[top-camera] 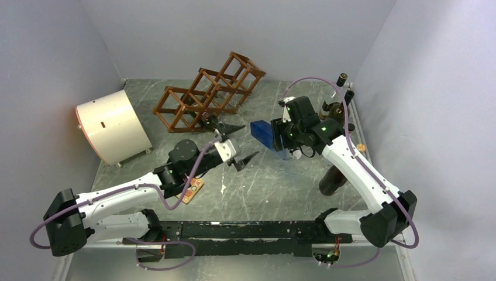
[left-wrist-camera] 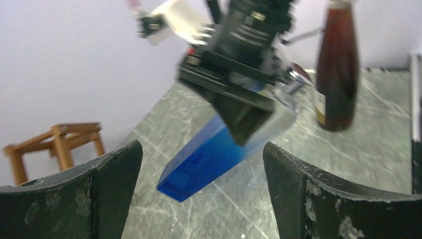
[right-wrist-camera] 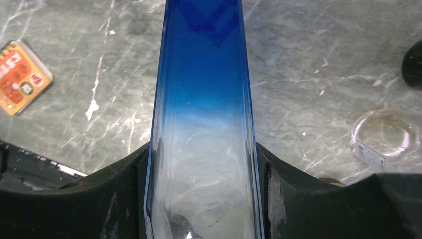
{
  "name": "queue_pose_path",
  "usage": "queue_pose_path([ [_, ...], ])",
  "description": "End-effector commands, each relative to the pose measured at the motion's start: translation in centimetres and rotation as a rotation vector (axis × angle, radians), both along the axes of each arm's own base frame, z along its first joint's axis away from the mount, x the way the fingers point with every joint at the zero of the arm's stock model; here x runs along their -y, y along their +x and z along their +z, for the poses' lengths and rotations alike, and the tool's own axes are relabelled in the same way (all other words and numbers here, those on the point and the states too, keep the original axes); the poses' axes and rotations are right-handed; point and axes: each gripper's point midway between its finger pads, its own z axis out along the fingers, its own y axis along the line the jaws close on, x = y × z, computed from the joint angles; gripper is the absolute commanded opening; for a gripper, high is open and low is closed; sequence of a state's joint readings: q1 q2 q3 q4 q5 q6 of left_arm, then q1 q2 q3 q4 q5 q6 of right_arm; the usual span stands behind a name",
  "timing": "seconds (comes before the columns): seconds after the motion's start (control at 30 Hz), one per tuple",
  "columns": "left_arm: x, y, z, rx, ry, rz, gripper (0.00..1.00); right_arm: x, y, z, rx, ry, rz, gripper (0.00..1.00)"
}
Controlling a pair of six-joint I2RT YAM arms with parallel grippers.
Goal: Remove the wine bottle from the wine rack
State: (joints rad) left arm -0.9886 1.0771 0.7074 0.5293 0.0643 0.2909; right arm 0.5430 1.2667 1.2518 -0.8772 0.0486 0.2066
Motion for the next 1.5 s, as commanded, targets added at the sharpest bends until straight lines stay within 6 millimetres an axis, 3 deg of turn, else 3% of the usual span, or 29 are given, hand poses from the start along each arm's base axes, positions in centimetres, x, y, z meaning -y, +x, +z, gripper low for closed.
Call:
queue_pose_path([
  [0.0, 2.8, -3.8, -3.2, 0.124, 0.173, -0.214, 0.95, -2.4, 0.2, 5.8, 0.128, 0.179, 0.075, 0.00],
  [0.1, 3.4, -3.4, -5.4, 0.137, 0.254, -0.187, 1.00, -2.9, -0.8, 5.9, 0.113, 0.212, 0.118, 0.00],
  [0.47, 4.0, -1.4, -9.9, 0.211, 0.382, -0.024, 0.99, -5.2, -4.0, 5.5, 0.039, 0.334, 0.275, 0.00],
  [0.63, 3.9, -0.3, -10.0, 0.248, 0.386, 0.081, 0.99, -5.2, -5.1, 5.4, 0.023, 0.347, 0.315, 0.00],
  [0.8, 4.3, -0.3, -11.0, 0.251, 0.434, 0.078, 1.00, -5.6, -6.2, 5.2, -0.002, 0.368, 0.365, 0.00],
  [1.03, 4.3, 0.1, -11.0, 0.236, 0.442, 0.096, 0.88, -5.7, -7.4, 5.4, -0.012, 0.375, 0.416, 0.00],
  [1.1, 4.5, 0.1, -10.9, 0.232, 0.445, 0.093, 0.83, -5.8, -7.7, 5.5, -0.018, 0.384, 0.429, 0.00],
  [1.17, 4.8, 0.0, -11.0, 0.224, 0.457, 0.083, 0.72, -5.8, -8.0, 5.6, -0.022, 0.388, 0.437, 0.00],
  [1.27, 5.2, 0.2, -11.3, 0.193, 0.493, 0.078, 0.35, -5.8, -8.3, 5.8, -0.020, 0.392, 0.453, 0.00],
  [1.4, 5.2, 0.5, -10.7, 0.172, 0.465, 0.105, 0.26, -5.6, -8.3, 6.2, -0.007, 0.389, 0.454, 0.00],
  [1.43, 5.1, 0.5, -10.4, 0.171, 0.449, 0.111, 0.19, -5.4, -8.0, 6.1, -0.002, 0.375, 0.437, 0.05],
  [1.47, 5.0, 0.6, -10.0, 0.169, 0.430, 0.123, 0.09, -5.2, -7.8, 6.1, 0.006, 0.362, 0.420, 0.20],
])
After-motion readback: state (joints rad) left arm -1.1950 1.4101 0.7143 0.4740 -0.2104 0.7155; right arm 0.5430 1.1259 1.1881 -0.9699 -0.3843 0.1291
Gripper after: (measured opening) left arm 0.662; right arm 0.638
